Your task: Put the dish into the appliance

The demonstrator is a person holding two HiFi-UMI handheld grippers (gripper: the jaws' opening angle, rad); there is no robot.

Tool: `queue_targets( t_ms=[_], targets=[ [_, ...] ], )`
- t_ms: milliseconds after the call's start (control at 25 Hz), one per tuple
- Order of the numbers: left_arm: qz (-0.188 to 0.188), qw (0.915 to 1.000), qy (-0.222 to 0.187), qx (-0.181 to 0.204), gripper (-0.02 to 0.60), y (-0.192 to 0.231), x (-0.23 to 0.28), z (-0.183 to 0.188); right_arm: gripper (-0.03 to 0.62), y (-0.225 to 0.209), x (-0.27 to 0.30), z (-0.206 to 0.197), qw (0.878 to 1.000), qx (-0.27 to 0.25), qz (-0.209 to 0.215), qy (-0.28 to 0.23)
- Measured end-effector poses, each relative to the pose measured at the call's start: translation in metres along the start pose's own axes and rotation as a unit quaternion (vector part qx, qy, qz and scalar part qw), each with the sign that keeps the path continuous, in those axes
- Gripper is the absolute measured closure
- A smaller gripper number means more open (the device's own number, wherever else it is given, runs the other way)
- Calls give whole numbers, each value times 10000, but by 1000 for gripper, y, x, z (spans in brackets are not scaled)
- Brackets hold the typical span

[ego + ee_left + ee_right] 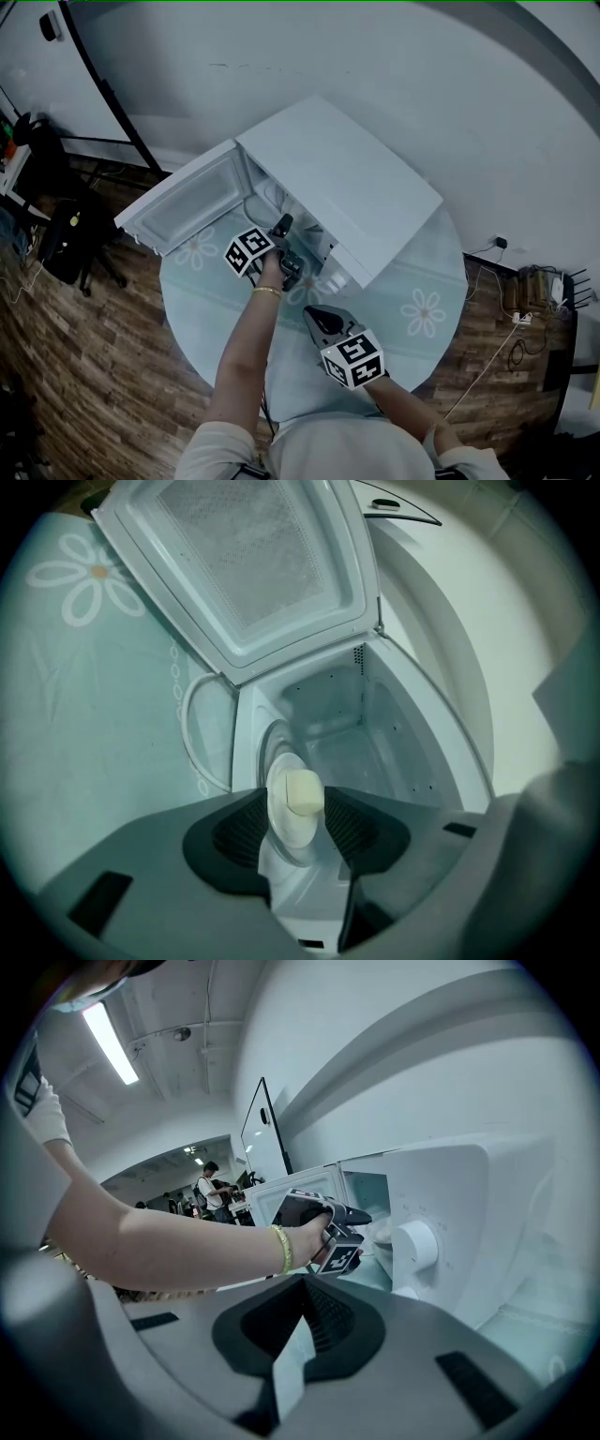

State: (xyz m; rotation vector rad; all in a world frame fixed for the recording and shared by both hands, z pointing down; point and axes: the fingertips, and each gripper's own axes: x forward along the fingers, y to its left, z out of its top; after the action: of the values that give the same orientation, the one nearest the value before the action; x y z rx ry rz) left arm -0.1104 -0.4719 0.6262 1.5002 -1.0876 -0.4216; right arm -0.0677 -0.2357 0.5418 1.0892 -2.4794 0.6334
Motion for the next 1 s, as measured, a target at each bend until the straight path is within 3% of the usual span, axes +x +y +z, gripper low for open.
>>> queue_targets(
  t_ms=[240, 400, 640, 1000],
  targets=[
    [-175, 9998, -9, 92, 408, -16, -35, -7, 589, 9, -11, 2, 9999, -41, -12, -115],
    [-221, 9991, -79, 351, 410, -28, -64, -16, 589, 14, -20, 1, 9998, -37, -39, -208],
    [-152, 9957, -122, 903, 543, -44, -115, -35, 589, 20, -39, -7, 9995, -12, -135, -293],
    [-58, 9854, -103, 1697, 569, -53, -194, -75, 589, 29, -61, -22, 9992, 16, -220, -332]
  ],
)
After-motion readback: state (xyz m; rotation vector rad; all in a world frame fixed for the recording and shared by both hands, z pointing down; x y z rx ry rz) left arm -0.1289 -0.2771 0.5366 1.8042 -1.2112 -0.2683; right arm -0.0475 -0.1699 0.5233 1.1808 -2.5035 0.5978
